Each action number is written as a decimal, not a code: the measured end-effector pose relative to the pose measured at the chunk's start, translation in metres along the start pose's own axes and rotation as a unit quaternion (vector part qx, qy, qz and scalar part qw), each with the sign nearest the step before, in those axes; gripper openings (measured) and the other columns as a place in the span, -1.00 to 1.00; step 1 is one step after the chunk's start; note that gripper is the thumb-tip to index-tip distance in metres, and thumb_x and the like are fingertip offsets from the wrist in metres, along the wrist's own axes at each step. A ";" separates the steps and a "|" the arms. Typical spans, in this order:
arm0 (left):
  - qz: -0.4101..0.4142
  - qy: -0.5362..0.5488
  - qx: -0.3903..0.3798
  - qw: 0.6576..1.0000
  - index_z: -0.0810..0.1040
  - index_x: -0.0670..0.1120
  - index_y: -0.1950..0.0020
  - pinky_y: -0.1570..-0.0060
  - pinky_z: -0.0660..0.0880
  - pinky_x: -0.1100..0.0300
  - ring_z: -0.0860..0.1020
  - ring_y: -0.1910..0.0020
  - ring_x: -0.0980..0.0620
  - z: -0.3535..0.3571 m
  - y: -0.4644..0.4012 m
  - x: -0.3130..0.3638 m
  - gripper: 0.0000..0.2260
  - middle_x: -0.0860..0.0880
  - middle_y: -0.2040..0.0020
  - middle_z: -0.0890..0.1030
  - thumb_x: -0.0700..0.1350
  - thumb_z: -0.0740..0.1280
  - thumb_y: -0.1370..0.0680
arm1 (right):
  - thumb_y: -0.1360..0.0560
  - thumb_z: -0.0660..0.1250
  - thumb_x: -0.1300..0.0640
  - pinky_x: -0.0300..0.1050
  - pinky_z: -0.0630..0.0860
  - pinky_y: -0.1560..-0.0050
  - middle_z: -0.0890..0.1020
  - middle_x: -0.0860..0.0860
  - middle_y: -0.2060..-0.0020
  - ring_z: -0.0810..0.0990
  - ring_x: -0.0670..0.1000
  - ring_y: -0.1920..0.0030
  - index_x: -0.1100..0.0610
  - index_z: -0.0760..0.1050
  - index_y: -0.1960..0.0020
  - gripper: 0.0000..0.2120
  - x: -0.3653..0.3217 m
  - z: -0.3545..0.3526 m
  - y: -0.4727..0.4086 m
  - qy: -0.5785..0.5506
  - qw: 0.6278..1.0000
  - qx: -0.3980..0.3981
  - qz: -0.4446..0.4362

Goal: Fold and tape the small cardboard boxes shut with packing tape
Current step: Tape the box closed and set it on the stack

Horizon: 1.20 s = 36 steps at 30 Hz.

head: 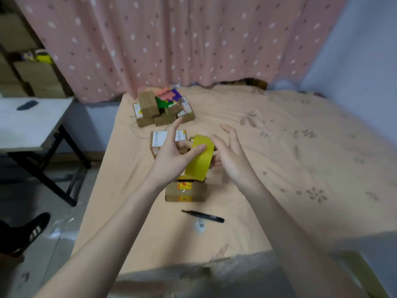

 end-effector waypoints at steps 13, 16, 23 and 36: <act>0.226 -0.230 0.037 0.946 0.46 0.12 -0.32 0.05 0.34 0.49 0.47 0.08 0.29 0.023 -0.004 0.152 -0.53 0.20 0.12 0.44 0.20 0.37 -0.44 | -0.47 0.30 0.31 -0.18 0.45 0.19 0.65 0.06 0.17 0.56 -0.05 0.23 -0.08 0.25 -0.27 -0.50 -0.131 -0.074 0.058 0.002 0.972 0.092 -0.214; 0.230 -0.201 -0.001 0.952 0.56 0.09 -0.23 0.08 0.30 0.58 0.46 0.03 0.32 0.031 -0.010 0.172 -0.62 0.20 0.04 0.46 0.14 0.40 -0.44 | -0.47 0.31 0.28 -0.19 0.48 0.20 0.66 -0.01 0.19 0.59 -0.07 0.26 -0.13 0.24 -0.25 -0.50 -0.144 -0.083 0.066 0.018 0.969 0.083 -0.231; 0.252 -0.118 0.018 0.960 0.66 0.10 0.26 0.22 0.47 0.30 0.52 0.34 0.22 0.050 -0.023 0.209 -0.91 0.19 0.37 0.62 -0.05 0.45 -0.45 | -0.46 0.30 0.23 0.22 0.57 0.16 0.63 0.05 0.23 0.60 0.19 0.24 -0.18 0.22 -0.19 -0.53 -0.179 -0.092 0.072 0.072 0.953 0.102 -0.275; 0.321 -0.264 0.136 0.899 0.69 0.07 0.18 0.16 0.46 0.13 0.54 0.09 -0.01 0.063 -0.046 0.253 -0.92 0.09 0.22 0.65 0.02 0.41 -0.46 | -0.48 0.37 0.01 -0.02 0.56 -0.01 0.71 0.11 0.18 0.68 0.04 0.10 0.15 0.58 0.02 -0.79 -0.187 -0.108 0.058 0.062 0.979 0.062 -0.182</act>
Point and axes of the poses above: each hand's wrist, its own y-axis away from the middle knuckle, its own z-axis out of the palm, x = y × z, the point moved 3 cm from there along -y, towards the middle knuckle
